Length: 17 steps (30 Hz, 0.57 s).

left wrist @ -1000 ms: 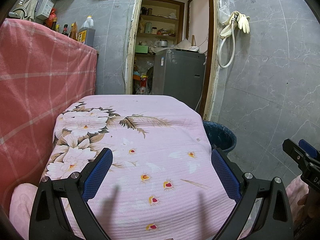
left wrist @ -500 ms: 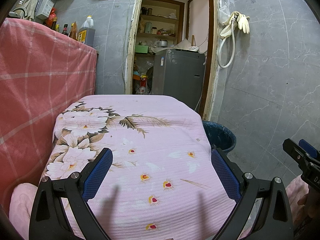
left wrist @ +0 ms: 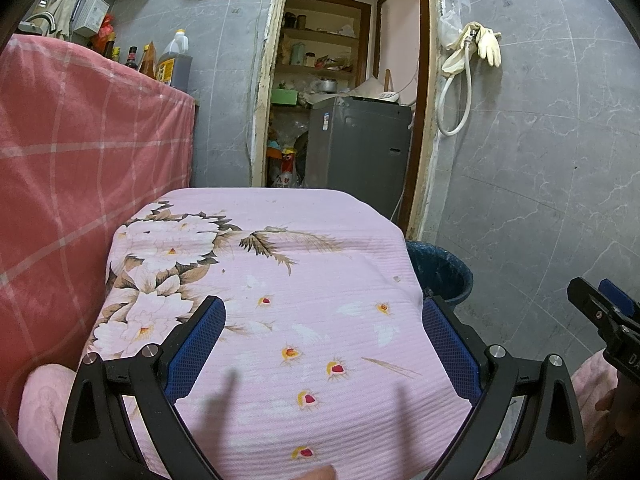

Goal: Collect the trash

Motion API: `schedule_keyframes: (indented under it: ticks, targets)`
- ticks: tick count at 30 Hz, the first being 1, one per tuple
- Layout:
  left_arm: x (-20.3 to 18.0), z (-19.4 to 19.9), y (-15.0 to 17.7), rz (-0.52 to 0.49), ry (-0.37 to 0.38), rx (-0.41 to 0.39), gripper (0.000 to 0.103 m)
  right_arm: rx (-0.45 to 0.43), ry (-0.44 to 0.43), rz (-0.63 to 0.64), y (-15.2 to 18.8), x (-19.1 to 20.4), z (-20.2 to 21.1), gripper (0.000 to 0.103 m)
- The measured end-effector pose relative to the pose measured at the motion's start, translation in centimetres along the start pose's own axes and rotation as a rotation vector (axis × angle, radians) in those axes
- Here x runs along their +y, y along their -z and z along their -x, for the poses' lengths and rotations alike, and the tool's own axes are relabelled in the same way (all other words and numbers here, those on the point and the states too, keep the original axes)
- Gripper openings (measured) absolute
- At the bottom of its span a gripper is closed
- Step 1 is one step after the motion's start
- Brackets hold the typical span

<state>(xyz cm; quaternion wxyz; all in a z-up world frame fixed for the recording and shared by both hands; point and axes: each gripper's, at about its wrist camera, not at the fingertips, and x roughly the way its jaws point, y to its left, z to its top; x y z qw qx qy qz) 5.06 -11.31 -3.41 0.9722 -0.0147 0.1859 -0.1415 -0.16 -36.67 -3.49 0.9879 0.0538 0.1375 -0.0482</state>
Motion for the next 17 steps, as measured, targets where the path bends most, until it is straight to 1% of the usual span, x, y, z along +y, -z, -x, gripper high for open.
schedule_keyframes:
  ticks: [17]
  targets:
    - [-0.73, 0.18, 0.19, -0.006, -0.013, 0.001, 0.097, 0.000, 0.000, 0.000, 0.09, 0.14, 0.04, 0.103]
